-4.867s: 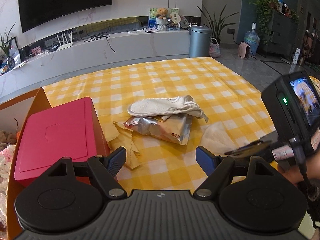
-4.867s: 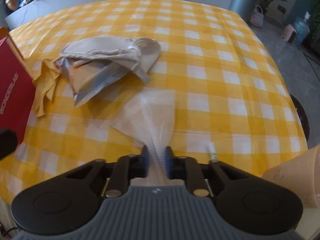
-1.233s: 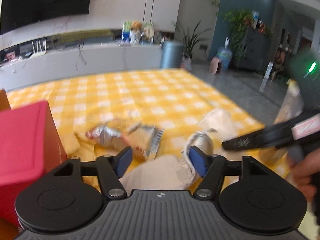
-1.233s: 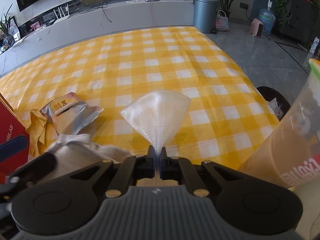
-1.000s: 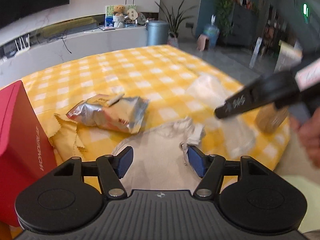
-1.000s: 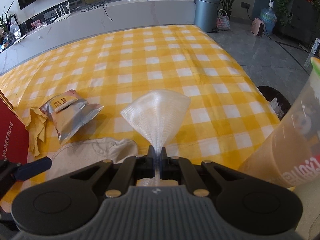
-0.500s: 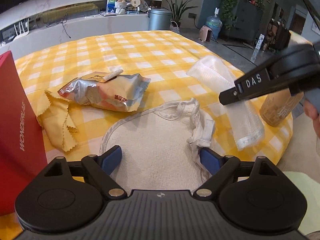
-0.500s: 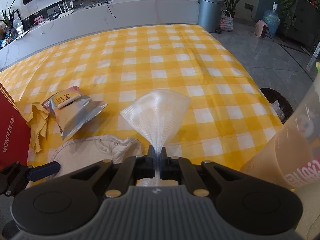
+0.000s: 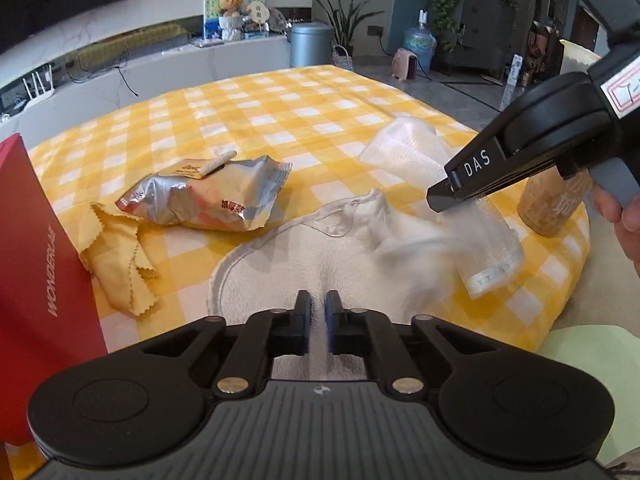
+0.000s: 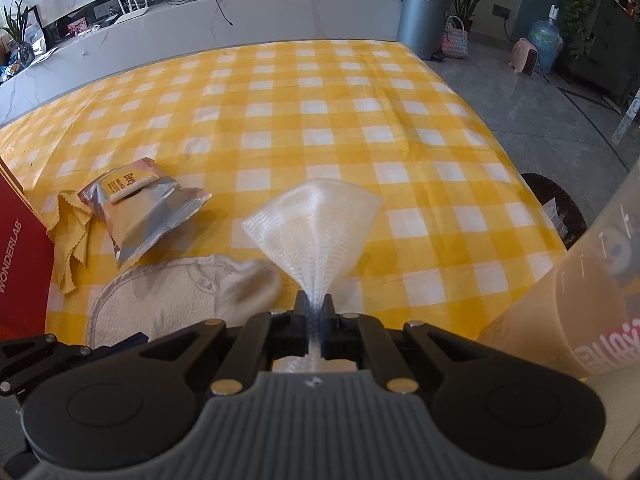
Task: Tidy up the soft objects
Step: 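Lift the white slipper with the left gripper while the right gripper holds the mesh bag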
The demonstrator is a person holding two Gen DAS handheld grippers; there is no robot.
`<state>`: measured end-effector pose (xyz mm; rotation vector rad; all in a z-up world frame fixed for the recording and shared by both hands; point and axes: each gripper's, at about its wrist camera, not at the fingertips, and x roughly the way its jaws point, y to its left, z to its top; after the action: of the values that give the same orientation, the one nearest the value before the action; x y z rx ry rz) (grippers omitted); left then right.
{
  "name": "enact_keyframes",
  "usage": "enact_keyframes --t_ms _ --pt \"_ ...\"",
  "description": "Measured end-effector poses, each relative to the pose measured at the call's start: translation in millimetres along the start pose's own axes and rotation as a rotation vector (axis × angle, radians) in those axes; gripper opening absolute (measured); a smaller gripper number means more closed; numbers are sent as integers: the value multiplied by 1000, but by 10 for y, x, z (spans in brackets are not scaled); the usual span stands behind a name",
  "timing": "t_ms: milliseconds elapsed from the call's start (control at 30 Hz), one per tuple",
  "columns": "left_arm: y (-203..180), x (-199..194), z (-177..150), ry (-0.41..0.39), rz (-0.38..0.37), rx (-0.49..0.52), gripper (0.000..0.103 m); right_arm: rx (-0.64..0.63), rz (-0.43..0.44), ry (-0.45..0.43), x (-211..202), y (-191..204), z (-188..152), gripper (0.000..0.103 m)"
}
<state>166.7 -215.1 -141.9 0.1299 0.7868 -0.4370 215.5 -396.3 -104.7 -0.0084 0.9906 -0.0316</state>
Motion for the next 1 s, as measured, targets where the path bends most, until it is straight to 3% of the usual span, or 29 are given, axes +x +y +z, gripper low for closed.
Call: enact_keyframes --t_ms 233,467,700,867,1000 --pt "-77 -207 10 -56 21 23 5 17 26 -28 -47 -33 1 1" --pt "-61 -554 201 -101 -14 -15 4 72 114 -96 -148 -105 31 1" --pt "-27 -975 436 -184 -39 -27 4 105 129 -133 -229 -138 48 0" --pt "97 -1226 565 -209 -34 -49 4 144 192 -209 -454 -192 58 0" --pt "265 -1434 617 -232 -26 -84 4 146 189 -226 -517 -176 67 0"
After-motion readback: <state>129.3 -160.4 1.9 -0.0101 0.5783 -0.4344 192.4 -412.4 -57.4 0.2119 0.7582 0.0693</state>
